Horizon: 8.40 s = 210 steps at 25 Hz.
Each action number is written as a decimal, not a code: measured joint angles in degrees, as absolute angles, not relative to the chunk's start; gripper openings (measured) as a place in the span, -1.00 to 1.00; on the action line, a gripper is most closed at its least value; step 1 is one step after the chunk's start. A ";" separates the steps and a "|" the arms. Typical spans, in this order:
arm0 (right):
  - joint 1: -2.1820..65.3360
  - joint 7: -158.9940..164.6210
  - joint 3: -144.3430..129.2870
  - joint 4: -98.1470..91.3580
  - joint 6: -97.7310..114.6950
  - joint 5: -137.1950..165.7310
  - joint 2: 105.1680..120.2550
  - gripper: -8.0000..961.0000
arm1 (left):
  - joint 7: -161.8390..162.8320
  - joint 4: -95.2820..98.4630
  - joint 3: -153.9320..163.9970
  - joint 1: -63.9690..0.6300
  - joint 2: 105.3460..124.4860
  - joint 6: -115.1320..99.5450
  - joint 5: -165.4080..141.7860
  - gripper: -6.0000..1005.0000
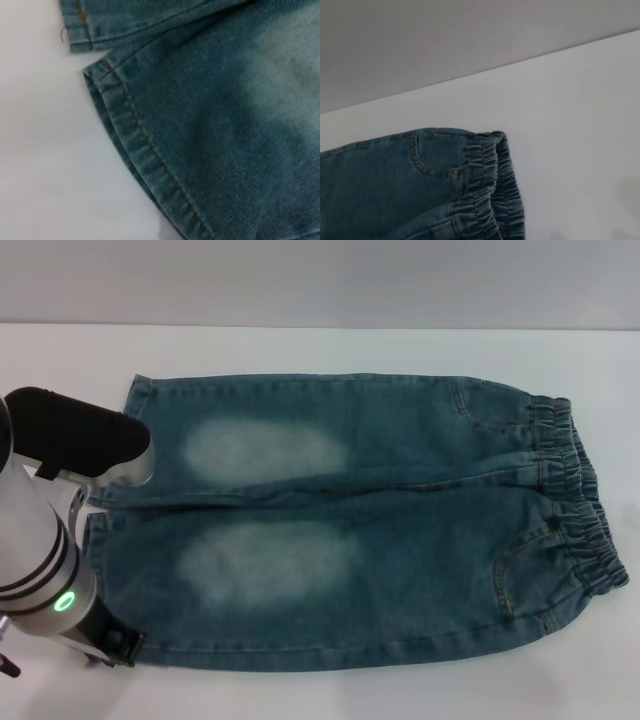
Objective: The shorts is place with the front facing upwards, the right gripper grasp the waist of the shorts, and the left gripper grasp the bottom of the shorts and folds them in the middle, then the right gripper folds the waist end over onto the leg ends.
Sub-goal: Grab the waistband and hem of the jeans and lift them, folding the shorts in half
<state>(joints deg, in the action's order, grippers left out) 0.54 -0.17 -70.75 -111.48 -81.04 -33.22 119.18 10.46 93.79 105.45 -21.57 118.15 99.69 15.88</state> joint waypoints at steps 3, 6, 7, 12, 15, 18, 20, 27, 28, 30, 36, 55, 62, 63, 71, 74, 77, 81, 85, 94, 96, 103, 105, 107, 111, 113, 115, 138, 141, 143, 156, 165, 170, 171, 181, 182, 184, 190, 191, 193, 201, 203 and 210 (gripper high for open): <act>0.38 -0.17 -70.75 -111.40 -81.04 -33.22 119.18 0.32 | 10.46 94.29 105.38 -21.76 118.21 99.89 15.94 -0.79; -0.19 -0.45 -70.74 -110.98 -81.62 -33.22 119.18 0.32 | 10.46 94.65 105.39 -21.92 118.28 99.96 15.98 -0.80; -0.40 -0.59 -70.73 -110.78 -81.83 -33.22 119.19 0.32 | 10.49 94.74 105.36 -21.99 118.31 99.97 15.99 -0.80; -1.42 -1.13 -70.72 -108.31 -81.80 -33.22 119.32 0.31 | 10.69 95.05 105.08 -22.69 118.30 99.95 16.00 -0.80; -1.58 -1.54 -71.15 -105.45 -80.32 -33.78 119.37 0.31 | 10.70 95.16 105.05 -23.09 118.30 99.86 16.00 -0.80; -1.69 -1.68 -72.29 -103.20 -78.28 -35.40 119.25 0.31 | 10.57 95.05 104.82 -23.67 118.30 99.64 15.99 -0.79; -1.73 -1.88 -72.81 -102.21 -77.20 -36.01 119.18 0.30 | 10.57 95.05 104.82 -23.67 118.30 99.64 15.99 -0.79; -1.18 -2.65 -73.58 -99.57 -74.90 -36.49 119.15 0.30 | 10.50 94.46 104.67 -24.13 118.21 99.23 15.99 -0.79; -1.12 -2.81 -73.61 -99.20 -74.59 -36.76 119.16 0.30 | 10.51 94.44 104.66 -24.14 118.21 99.22 15.99 -0.79; -0.97 -3.23 -73.63 -98.21 -73.95 -38.07 119.12 0.29 | 10.55 94.42 104.67 -24.16 118.21 99.16 15.99 -0.78; -0.89 -4.04 -73.65 -96.68 -72.79 -40.03 119.08 0.29 | 10.99 94.71 104.68 -24.17 118.29 99.09 15.99 -0.78; -0.76 -5.28 -75.04 -93.13 -71.29 -43.14 119.09 0.27 | 11.16 95.10 104.95 -24.40 118.39 99.14 15.99 -0.76; -0.51 -5.41 -75.15 -92.70 -71.25 -43.18 119.09 0.26 | 11.17 95.10 105.02 -24.52 118.39 99.14 15.99 -0.76; -0.47 -5.50 -75.15 -92.56 -71.22 -43.27 119.09 0.26 | 11.17 95.10 105.02 -24.53 118.39 99.14 15.99 -0.76; -0.18 -6.25 -75.15 -91.11 -70.91 -45.54 119.05 0.26 | 11.17 95.10 105.10 -24.62 118.39 99.21 15.99 -0.75; -0.10 -6.56 -74.97 -91.25 -70.93 -45.98 119.03 0.25 | 11.17 95.10 105.11 -24.62 118.39 99.22 15.99 -0.75; 0.05 -6.76 -74.69 -90.77 -70.97 -46.11 119.01 0.25 | 11.17 95.10 105.11 -24.62 118.39 99.22 15.99 -0.75; -0.41 -6.76 -74.09 -90.82 -70.79 -45.97 119.00 0.25 | 10.94 95.05 105.19 -24.61 118.39 99.12 16.08 -0.74; -0.61 -6.77 -73.26 -90.46 -70.69 -45.91 119.00 0.24 | 10.87 95.01 105.19 -24.53 118.38 99.08 16.09 -0.74; -0.03 -7.07 -73.64 -89.00 -70.04 -45.66 119.00 0.23 | 10.87 94.96 105.20 -24.58 118.38 99.03 16.08 -0.73; 0.02 -7.18 -73.65 -88.70 -69.95 -45.65 119.00 0.23 | 10.87 94.94 105.20 -24.59 118.39 99.00 16.08 -0.73; 0.09 -7.36 -73.65 -87.97 -69.51 -45.53 119.01 0.23 | 10.79 94.92 105.20 -24.69 118.38 98.96 16.10 -0.73; 0.11 -7.38 -73.66 -87.83 -69.40 -45.52 119.01 0.22 | 10.75 94.92 105.20 -24.70 118.38 98.94 16.16 -0.72; 0.23 -7.42 -73.71 -87.38 -69.39 -45.53 119.01 0.22 | 10.74 94.92 105.20 -24.70 118.38 98.92 16.17 -0.72; 0.55 -7.56 -73.79 -86.80 -69.39 -45.88 119.00 0.22 | 10.73 94.92 105.20 -24.70 118.39 98.87 16.24 -0.72; 0.68 -7.60 -74.10 -86.71 -69.36 -45.94 119.01 0.22 | 10.72 94.92 105.20 -24.70 118.38 98.72 16.25 -0.72; 0.75 -7.62 -74.39 -86.66 -69.33 -45.96 119.01 0.22 | 10.72 94.92 105.20 -24.70 118.38 98.63 16.26 -0.72; 1.33 -7.73 -74.47 -86.64 -69.56 -46.15 118.83 0.19 | 10.54 94.49 105.26 -24.56 118.38 98.16 16.65 -0.70; 0.96 -8.14 -74.38 -87.99 -69.69 -46.15 118.83 -0.31 | 10.54 94.47 105.28 -24.56 118.38 98.16 16.70 -0.69; 1.17 -8.19 -74.15 -87.64 -69.84 -46.05 118.82 -0.35 | 10.54 94.47 105.28 -24.64 118.39 98.16 16.74 -0.69; 1.50 -11.05 -75.15 -87.20 -70.55 -45.62 118.72 -0.81 | 10.54 94.39 105.28 -24.61 118.39 98.08 16.79 -0.68; 1.54 -12.14 -74.17 -88.25 -71.31 -47.26 118.72 -0.99 | 10.71 94.76 105.05 -24.75 118.38 96.93 16.79 -0.68; 2.49 -16.01 -71.50 -85.70 -70.78 -54.98 118.78 -0.99 | 10.54 94.89 104.30 -24.86 118.20 95.52 16.75 -0.67; 2.83 -16.87 -70.87 -84.85 -70.66 -56.40 118.83 -0.99 | 10.43 94.90 103.89 -24.88 118.17 95.21 16.70 -0.67; 6.72 -29.45 -60.01 -70.02 -68.25 -77.28 118.89 -0.98 | 5.54 95.59 94.66 -23.41 118.01 84.96 16.40 -0.66; 7.74 -31.58 -58.28 -66.71 -68.18 -80.47 118.84 -0.98 | 5.14 95.40 93.91 -23.28 118.01 84.05 16.49 -0.66; 8.98 -34.33 -55.96 -62.13 -68.15 -84.02 118.81 -0.98 | 4.11 94.27 90.91 -23.00 118.01 80.82 16.70 -0.66; 11.76 -39.33 -50.28 -52.44 -69.91 -90.48 118.54 -0.97 | 2.92 92.85 86.49 -22.96 118.03 77.40 18.23 -0.66; 11.58 -39.40 -50.14 -52.65 -70.46 -90.38 118.52 -0.97 | 2.84 92.85 86.33 -23.05 118.03 77.21 18.67 -0.65; 10.68 -39.31 -50.40 -54.21 -71.19 -88.68 118.51 -0.97 | 2.78 92.83 86.44 -23.26 118.00 77.15 18.99 -0.65; 5.82 -40.41 -52.82 -55.34 -71.82 -81.02 119.07 -0.95 | 2.76 92.81 87.84 -24.01 118.20 78.87 19.03 -0.65; 3.55 -40.33 -55.23 -57.99 -72.17 -80.72 119.07 -0.95 | 3.10 92.78 88.41 -24.11 118.24 79.21 19.03 -0.64; -2.61 -35.01 -61.24 -69.04 -71.20 -78.42 119.24 -0.66 | 4.21 92.21 91.02 -24.16 118.36 79.99 18.85 -0.64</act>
<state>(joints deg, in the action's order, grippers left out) -2.61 -35.01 -61.24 -69.04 -71.20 -78.42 119.24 4.21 92.21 91.02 -24.16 118.36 79.99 18.85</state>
